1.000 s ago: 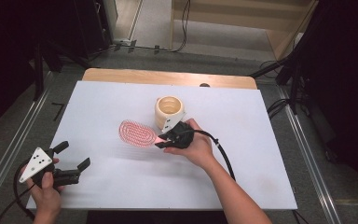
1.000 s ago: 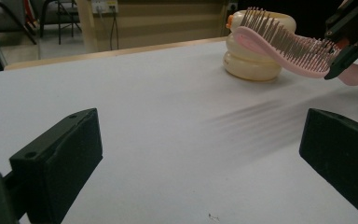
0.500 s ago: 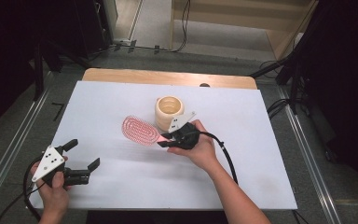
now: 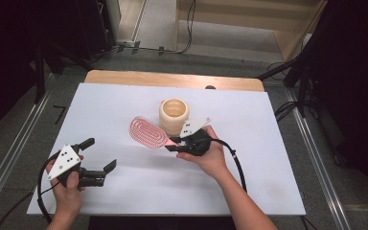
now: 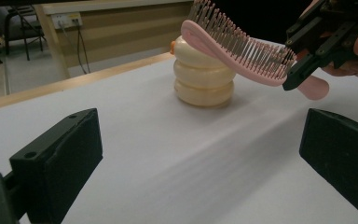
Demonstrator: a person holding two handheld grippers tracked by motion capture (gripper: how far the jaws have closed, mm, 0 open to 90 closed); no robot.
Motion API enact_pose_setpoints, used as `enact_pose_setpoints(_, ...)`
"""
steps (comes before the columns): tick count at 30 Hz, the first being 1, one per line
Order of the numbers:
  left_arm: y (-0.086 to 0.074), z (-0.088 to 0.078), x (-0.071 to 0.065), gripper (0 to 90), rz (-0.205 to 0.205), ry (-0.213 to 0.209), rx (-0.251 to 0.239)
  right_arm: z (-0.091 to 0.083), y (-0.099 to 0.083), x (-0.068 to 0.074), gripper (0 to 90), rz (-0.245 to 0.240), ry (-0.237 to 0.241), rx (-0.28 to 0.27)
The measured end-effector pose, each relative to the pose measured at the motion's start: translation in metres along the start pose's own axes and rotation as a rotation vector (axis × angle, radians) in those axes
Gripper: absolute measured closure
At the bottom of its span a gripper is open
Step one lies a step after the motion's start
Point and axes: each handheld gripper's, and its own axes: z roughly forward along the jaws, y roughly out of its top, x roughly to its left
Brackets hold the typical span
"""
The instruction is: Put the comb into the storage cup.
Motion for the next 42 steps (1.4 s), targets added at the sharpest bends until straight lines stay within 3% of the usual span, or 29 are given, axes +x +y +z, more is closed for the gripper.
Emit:
enact_pose_setpoints(13,0.023,0.017,-0.007,0.0,-0.035,-0.049,-0.049,-0.018,-0.010,0.005,67.7,0.033,-0.037,-0.073)
enact_pose_setpoints(30,0.049,0.043,-0.024,0.0,-0.034,-0.123,-0.078,-0.042,-0.028,0.014,67.7,0.059,-0.120,-0.176)
enact_pose_setpoints(42,0.064,0.072,-0.040,0.0,-0.098,-0.188,-0.078,-0.051,-0.043,0.023,67.7,0.072,-0.190,-0.254)
